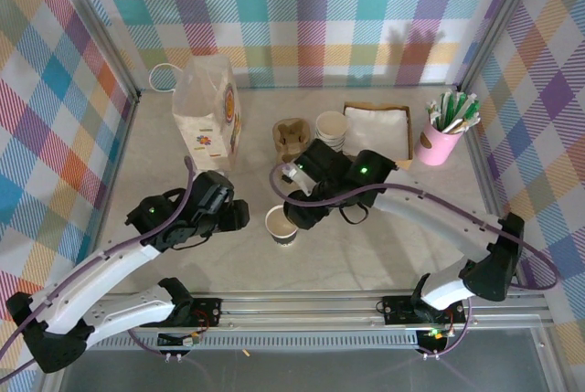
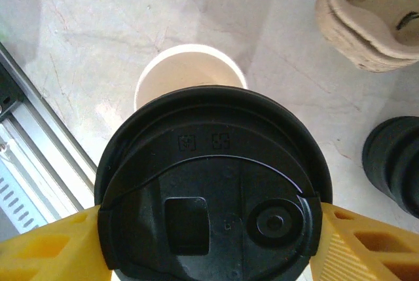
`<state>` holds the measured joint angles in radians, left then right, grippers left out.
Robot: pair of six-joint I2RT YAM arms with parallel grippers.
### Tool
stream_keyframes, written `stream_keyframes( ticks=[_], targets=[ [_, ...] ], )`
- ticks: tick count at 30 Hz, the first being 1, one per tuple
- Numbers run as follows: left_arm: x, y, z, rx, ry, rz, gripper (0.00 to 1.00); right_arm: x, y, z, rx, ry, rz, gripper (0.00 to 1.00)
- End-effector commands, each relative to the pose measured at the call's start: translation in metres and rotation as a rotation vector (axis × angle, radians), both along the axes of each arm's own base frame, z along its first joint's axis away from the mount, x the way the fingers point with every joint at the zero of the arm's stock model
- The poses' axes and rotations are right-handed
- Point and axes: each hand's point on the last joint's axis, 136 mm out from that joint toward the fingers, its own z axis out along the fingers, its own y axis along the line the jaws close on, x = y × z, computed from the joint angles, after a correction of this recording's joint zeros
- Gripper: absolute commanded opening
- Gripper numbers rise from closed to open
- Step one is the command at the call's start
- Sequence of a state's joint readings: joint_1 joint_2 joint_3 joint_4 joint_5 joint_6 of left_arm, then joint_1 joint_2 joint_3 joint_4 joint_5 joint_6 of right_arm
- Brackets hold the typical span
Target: Pack the takeout coffee
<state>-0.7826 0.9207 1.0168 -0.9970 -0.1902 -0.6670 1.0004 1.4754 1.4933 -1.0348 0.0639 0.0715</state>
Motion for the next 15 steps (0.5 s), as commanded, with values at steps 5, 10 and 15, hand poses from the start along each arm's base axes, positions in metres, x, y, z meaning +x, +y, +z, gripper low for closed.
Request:
stream_keyframes(
  ticks=[5, 10, 15],
  targets=[
    [-0.014, 0.027, -0.004, 0.025, 0.001, 0.065, 0.63, 0.000, 0.013, -0.007, -0.031, 0.002, 0.034, 0.60],
    [-0.017, 0.034, -0.006, 0.029, -0.008, 0.079, 0.63, 0.002, 0.018, -0.014, -0.056, 0.004, 0.041, 0.60],
    [-0.017, 0.036, -0.006, 0.039, -0.014, 0.078, 0.64, 0.005, 0.024, -0.016, -0.057, 0.003, 0.042, 0.61]
  ],
)
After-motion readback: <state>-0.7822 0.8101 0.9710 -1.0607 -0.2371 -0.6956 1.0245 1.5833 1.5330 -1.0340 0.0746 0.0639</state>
